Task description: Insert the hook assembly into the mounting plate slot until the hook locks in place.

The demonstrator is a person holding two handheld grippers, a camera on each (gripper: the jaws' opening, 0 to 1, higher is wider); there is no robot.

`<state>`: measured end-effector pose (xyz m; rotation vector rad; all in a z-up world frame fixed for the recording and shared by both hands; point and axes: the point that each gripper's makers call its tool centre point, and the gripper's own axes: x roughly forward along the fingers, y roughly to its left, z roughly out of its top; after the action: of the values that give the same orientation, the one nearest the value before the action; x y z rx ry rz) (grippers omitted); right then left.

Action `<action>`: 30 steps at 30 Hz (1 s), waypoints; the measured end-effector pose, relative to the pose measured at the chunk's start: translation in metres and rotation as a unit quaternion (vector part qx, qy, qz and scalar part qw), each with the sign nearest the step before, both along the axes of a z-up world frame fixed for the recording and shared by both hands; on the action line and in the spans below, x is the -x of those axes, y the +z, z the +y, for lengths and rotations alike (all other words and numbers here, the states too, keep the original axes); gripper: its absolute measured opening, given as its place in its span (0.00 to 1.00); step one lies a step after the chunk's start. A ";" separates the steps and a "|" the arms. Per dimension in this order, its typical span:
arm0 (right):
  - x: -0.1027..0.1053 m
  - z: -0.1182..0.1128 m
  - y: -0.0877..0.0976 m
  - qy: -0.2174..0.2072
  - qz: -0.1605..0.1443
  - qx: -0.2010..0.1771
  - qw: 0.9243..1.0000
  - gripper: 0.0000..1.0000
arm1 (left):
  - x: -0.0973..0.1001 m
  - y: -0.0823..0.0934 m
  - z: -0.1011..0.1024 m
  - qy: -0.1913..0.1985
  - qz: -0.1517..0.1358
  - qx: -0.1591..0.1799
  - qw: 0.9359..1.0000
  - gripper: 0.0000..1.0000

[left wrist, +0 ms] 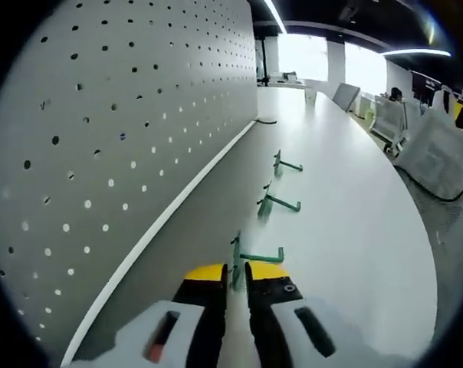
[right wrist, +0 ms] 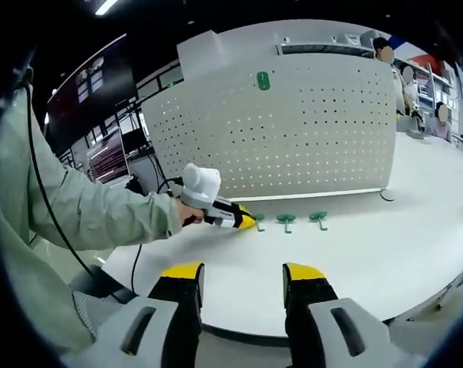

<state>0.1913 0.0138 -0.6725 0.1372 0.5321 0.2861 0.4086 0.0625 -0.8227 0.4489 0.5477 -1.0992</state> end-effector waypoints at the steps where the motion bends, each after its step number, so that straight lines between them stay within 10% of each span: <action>1: 0.000 0.000 0.000 0.001 0.000 0.001 1.000 0.40 | -0.001 0.000 0.000 0.000 -0.007 -0.002 1.000 0.05; 30: -0.007 0.013 0.019 0.027 -0.026 -0.006 0.999 0.39 | 0.008 0.047 0.034 0.081 -0.028 0.031 0.996 0.04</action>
<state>0.1979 0.0268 -0.6535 0.1276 0.4829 0.3452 0.4005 0.0969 -0.7760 0.3737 0.4904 -0.9426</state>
